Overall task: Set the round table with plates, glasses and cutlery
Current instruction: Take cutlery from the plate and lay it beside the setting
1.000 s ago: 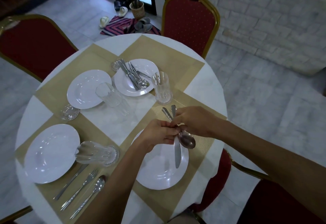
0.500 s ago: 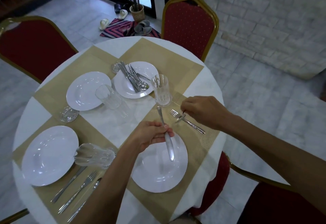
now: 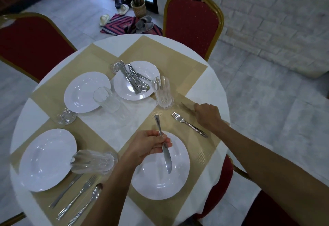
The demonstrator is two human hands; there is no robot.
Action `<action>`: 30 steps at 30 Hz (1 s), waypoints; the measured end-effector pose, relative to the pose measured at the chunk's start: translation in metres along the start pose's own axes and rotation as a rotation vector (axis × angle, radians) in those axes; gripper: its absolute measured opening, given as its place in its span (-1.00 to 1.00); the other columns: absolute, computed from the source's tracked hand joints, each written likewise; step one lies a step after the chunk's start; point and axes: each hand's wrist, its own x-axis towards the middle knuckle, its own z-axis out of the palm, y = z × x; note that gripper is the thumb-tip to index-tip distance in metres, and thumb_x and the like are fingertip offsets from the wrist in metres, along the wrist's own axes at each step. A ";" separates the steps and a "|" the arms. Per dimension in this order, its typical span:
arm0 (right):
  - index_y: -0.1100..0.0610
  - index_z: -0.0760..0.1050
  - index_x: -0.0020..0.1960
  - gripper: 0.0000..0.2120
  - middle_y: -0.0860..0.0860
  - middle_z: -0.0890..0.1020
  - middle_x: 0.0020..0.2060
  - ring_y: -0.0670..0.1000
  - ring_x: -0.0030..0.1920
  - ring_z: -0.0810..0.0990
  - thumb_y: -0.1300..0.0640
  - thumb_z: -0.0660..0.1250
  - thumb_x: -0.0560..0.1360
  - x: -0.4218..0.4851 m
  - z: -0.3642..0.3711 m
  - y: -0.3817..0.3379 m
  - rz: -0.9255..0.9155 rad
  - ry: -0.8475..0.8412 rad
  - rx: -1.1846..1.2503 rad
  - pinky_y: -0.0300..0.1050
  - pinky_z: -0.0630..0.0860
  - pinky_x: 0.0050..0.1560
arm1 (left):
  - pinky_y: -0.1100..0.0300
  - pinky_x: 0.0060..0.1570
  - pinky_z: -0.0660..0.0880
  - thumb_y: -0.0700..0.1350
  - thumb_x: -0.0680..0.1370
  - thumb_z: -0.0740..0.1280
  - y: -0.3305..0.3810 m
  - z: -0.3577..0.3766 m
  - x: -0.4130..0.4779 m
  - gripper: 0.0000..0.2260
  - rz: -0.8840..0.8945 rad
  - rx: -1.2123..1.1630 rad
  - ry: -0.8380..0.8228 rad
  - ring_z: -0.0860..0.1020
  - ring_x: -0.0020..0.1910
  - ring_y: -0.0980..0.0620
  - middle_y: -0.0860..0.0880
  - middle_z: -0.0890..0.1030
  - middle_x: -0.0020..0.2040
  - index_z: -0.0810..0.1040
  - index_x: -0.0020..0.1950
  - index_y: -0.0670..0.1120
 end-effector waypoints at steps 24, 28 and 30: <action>0.06 0.48 -0.12 -0.80 0.02 0.53 -0.07 0.07 -0.13 0.58 -0.06 0.34 0.53 -0.034 0.025 -0.014 0.066 0.002 0.376 -0.09 0.45 -0.16 | 0.08 -0.14 0.65 -0.30 0.55 0.37 0.007 0.031 0.029 -0.86 0.069 -0.094 0.068 0.69 -0.06 -0.21 -0.32 0.67 -0.01 0.58 0.07 -0.35; 0.06 0.55 -0.03 -0.84 0.02 0.55 -0.03 0.08 -0.08 0.60 -0.03 0.34 0.55 -0.041 0.029 -0.013 0.081 0.022 0.366 -0.06 0.50 -0.09 | 0.13 -0.20 0.63 -0.31 0.55 0.37 0.006 0.033 0.031 -0.86 0.072 -0.089 0.053 0.69 -0.11 -0.16 -0.31 0.67 -0.05 0.58 0.06 -0.36; 0.09 0.56 -0.04 -0.82 0.04 0.56 -0.05 0.10 -0.10 0.60 -0.02 0.31 0.57 -0.042 0.025 -0.011 0.081 0.030 0.353 -0.03 0.52 -0.05 | 0.08 -0.14 0.64 -0.29 0.56 0.37 0.003 0.034 0.035 -0.84 0.070 -0.092 0.034 0.68 -0.13 -0.14 -0.28 0.66 -0.08 0.58 0.07 -0.37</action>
